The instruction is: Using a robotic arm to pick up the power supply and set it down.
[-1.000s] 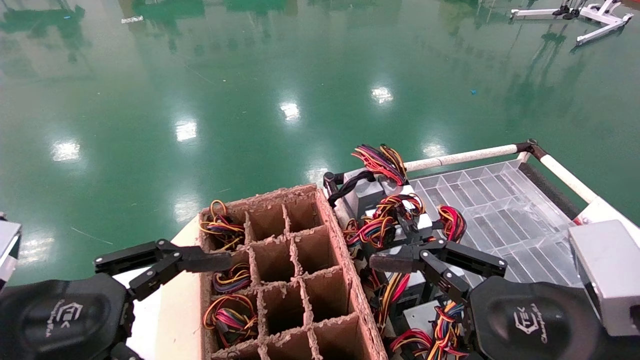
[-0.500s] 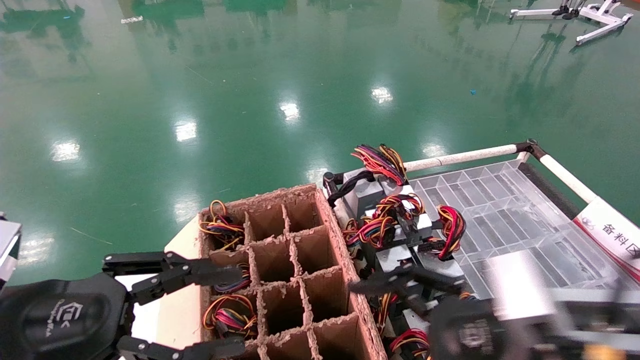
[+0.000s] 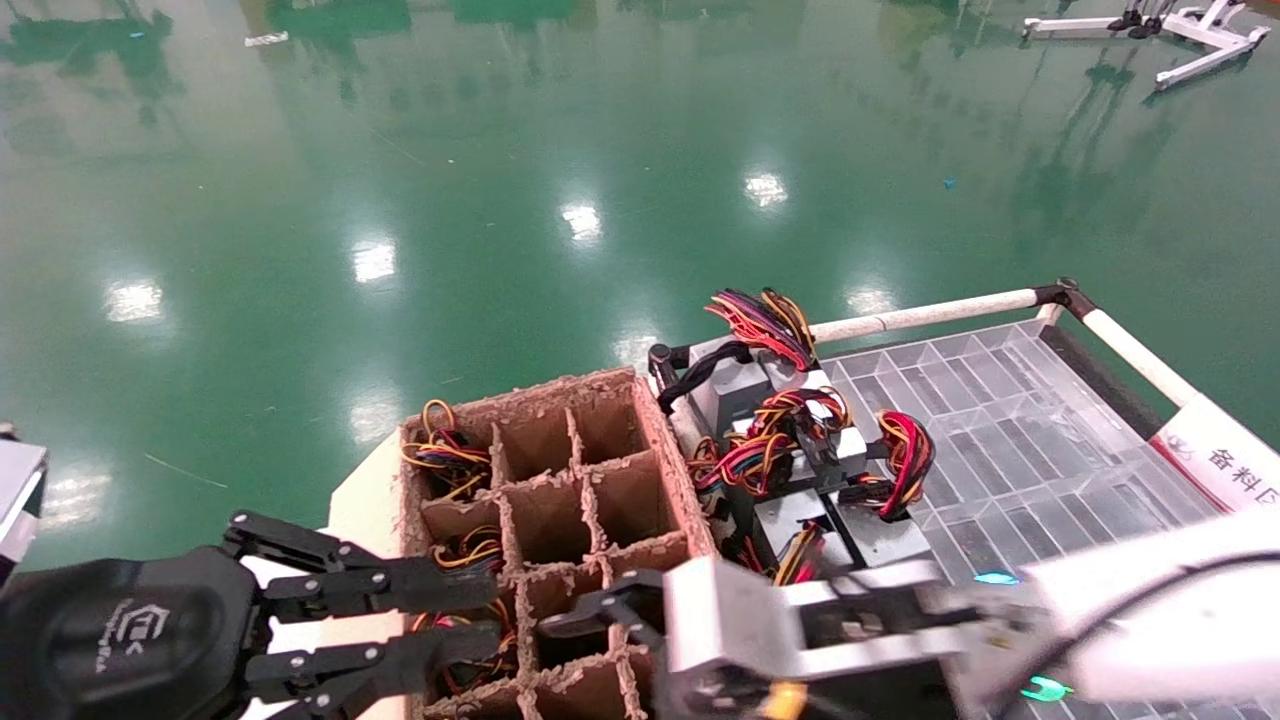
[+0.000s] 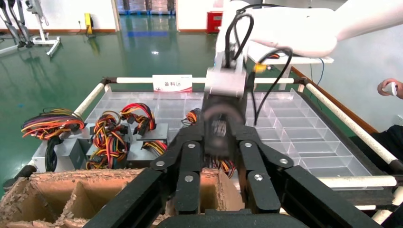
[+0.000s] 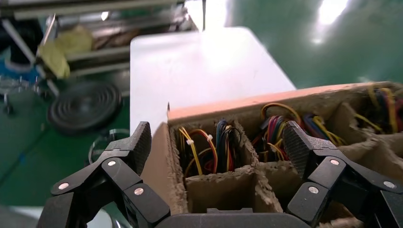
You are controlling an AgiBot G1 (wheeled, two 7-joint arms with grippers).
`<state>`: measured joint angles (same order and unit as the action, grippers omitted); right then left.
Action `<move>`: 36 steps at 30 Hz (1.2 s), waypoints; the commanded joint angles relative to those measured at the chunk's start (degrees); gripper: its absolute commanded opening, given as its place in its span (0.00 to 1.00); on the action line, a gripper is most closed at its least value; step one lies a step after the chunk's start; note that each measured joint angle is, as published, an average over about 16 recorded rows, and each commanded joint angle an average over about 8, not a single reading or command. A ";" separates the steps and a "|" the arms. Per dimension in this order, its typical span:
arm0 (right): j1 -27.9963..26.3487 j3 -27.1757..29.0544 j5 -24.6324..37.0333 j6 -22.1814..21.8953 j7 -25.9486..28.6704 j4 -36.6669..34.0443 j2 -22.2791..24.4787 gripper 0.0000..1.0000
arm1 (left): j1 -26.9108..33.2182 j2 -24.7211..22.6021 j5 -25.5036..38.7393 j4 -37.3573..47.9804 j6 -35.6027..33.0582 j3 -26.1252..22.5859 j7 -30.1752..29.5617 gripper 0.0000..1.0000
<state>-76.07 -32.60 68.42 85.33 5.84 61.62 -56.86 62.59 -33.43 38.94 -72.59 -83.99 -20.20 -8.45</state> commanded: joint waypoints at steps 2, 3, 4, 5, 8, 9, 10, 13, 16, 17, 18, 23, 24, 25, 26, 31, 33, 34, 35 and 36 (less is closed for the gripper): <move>-2.25 -2.12 3.25 0.28 -1.54 -2.65 -3.40 1.00 | 0.00 0.00 0.00 0.00 0.00 0.00 0.00 0.00; -2.90 -2.73 4.13 0.40 -2.04 -3.60 -4.40 1.00 | 0.00 0.00 0.00 0.00 0.00 0.00 0.00 0.00; -3.52 -3.33 4.99 0.50 -2.55 -4.55 -5.39 0.98 | 0.00 0.00 0.00 0.00 0.00 0.00 0.00 0.00; -4.08 -3.84 5.73 0.58 -3.02 -5.49 -6.27 0.92 | 0.00 0.00 0.00 0.00 0.00 0.00 0.00 0.00; -5.74 -5.29 7.90 0.84 -4.45 -8.19 -8.60 0.56 | 0.00 0.00 0.00 0.00 0.00 -0.01 0.00 0.00; -6.29 -5.75 8.61 0.91 -4.91 -9.05 -9.30 0.44 | 0.00 0.00 0.00 0.00 0.00 -0.01 0.00 0.00; -6.81 -6.18 9.27 0.96 -5.35 -9.90 -9.98 0.31 | 0.00 0.00 -0.01 0.00 0.00 -0.01 0.00 0.00; -8.21 -7.33 11.02 1.16 -6.54 -12.24 -11.74 0.02 | 0.00 0.00 -0.01 0.00 0.00 -0.01 0.00 0.00; -9.26 -8.22 12.27 1.34 -7.52 -14.45 -13.25 0.00 | 0.00 0.00 -0.01 0.00 0.00 -0.01 0.01 0.00; -9.50 -8.42 12.51 1.37 -7.81 -15.14 -13.67 0.00 | 0.00 0.00 -0.01 0.00 0.00 -0.01 0.01 0.00; -9.71 -8.58 12.70 1.40 -8.11 -15.84 -14.06 0.00 | 0.00 0.00 -0.01 0.00 0.00 -0.01 0.01 0.00; -10.62 -8.99 13.11 1.35 -9.67 -19.33 -15.69 0.00 | 0.00 0.01 -0.01 0.00 0.01 -0.02 0.01 0.02; -10.81 -9.08 13.21 1.36 -9.95 -19.96 -15.94 0.00 | 0.01 0.01 -0.01 0.00 0.01 -0.02 0.01 0.04; -11.01 -9.18 13.32 1.39 -10.21 -20.59 -16.18 0.00 | 0.01 0.01 -0.01 0.00 0.01 -0.02 0.01 0.06; -11.21 -9.30 13.47 1.44 -10.46 -21.19 -16.40 0.00 | 0.01 0.01 -0.01 0.00 0.01 -0.02 0.01 0.09; -11.91 -9.95 14.07 1.89 -11.48 -23.66 -17.24 0.00 | 0.01 0.01 -0.02 0.00 0.01 -0.02 0.01 0.34; -12.02 -10.15 14.12 2.05 -11.91 -24.54 -17.52 0.00 | 0.01 0.01 -0.02 0.00 0.01 -0.02 0.01 0.48; -12.06 -10.22 14.10 2.11 -12.11 -24.94 -17.64 0.00 | 0.01 0.01 -0.02 0.00 0.01 -0.03 0.01 0.55; -12.09 -10.28 14.06 2.16 -12.32 -25.34 -17.75 0.00 | 0.01 0.01 -0.02 0.00 0.01 -0.03 0.01 0.62; -12.13 -10.34 14.02 2.20 -12.53 -25.71 -17.86 0.00 | 0.01 0.01 -0.02 0.00 0.01 -0.03 0.01 0.69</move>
<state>-88.24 -42.89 82.37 87.45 -6.63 36.07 -74.62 62.60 -33.42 38.92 -72.59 -83.98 -20.23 -8.43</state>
